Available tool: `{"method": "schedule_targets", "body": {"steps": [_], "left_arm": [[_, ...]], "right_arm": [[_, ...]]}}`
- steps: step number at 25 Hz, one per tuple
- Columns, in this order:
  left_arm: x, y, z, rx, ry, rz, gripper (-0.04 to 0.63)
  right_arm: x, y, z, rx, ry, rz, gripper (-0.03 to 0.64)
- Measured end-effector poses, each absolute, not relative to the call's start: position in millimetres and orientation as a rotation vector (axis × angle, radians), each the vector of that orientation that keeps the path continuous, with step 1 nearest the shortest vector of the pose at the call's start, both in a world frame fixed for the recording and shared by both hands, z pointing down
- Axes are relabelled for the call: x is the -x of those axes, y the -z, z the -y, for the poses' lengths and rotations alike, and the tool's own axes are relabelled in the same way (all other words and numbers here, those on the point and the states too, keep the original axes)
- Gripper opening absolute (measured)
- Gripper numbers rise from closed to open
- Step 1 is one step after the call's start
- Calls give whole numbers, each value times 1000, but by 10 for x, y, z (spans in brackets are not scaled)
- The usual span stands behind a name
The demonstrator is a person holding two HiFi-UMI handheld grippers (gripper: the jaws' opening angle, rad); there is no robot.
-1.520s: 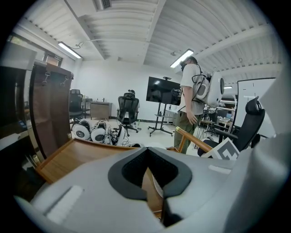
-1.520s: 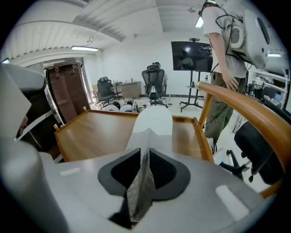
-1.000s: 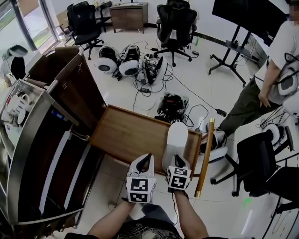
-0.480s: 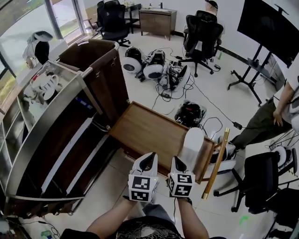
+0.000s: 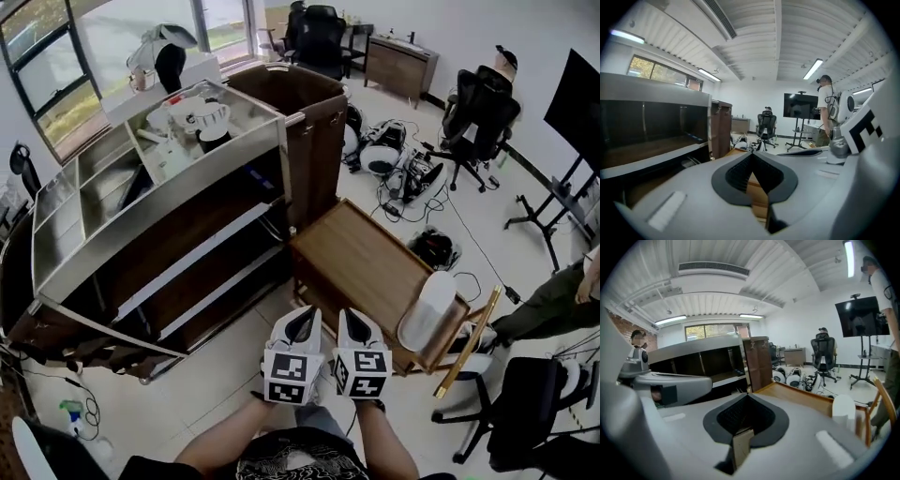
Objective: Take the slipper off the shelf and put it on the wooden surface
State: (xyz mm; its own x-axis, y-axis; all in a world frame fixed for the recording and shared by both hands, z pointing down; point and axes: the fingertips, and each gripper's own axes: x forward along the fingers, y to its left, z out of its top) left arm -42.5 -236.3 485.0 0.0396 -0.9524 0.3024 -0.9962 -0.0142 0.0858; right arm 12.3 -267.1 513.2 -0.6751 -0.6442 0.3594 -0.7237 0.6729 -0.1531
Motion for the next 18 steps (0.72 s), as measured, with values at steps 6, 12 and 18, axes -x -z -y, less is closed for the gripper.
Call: {"method": "schedule_targets", "body": {"steps": [6, 12, 18], "left_arm": [[1016, -4714, 1555, -1861, -119, 2150, 5], [1305, -4620, 881, -1774, -70, 2239, 5], [1401, -4502, 237, -1728, -50, 2312, 5]], "right_arm": [[542, -4887, 1901, -865, -308, 2711, 0], [877, -4707, 1235, -738, -232, 2772, 0], [1028, -4475, 594, -647, -189, 2849, 0]]}}
